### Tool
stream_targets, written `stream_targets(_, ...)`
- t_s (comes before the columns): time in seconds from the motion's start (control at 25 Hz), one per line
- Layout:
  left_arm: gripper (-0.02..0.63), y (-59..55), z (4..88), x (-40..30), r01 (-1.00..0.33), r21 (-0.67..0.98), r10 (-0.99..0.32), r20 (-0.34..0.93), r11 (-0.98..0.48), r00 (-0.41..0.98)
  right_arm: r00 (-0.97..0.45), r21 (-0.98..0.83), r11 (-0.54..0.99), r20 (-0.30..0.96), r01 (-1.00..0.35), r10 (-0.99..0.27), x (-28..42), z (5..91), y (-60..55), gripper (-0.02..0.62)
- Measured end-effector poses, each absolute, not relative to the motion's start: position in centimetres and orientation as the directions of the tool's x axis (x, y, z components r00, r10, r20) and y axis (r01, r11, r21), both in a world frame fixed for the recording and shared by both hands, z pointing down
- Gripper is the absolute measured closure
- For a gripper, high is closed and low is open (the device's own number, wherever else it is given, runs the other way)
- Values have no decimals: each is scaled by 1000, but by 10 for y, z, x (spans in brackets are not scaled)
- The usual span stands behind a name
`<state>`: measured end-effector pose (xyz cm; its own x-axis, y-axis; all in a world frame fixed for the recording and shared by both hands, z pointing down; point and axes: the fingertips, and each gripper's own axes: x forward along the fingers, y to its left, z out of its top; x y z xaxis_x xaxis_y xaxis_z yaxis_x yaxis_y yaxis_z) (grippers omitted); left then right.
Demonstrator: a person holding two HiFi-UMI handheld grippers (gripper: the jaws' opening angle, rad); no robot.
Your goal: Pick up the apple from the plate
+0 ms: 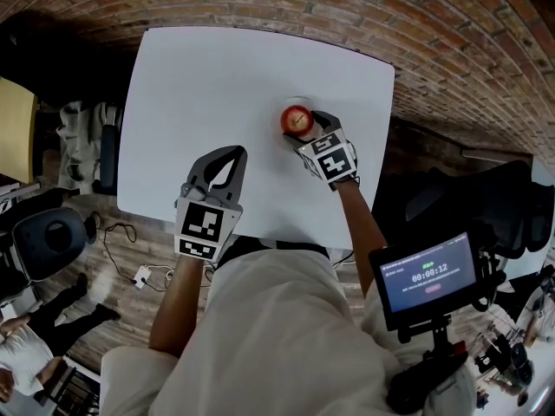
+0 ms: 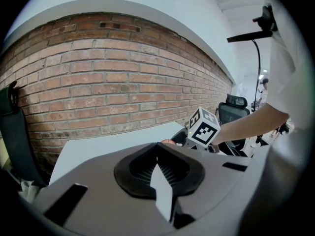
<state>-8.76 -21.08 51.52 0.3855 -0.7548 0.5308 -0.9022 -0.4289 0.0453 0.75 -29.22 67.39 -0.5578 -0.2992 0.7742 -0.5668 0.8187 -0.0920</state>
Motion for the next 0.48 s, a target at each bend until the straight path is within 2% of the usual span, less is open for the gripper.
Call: stream_targets(0.48,600,-194,494,-84,-898,26,-774,496,-440,394,-576,-64,813,738,-579,-352,12,629,-284,242)
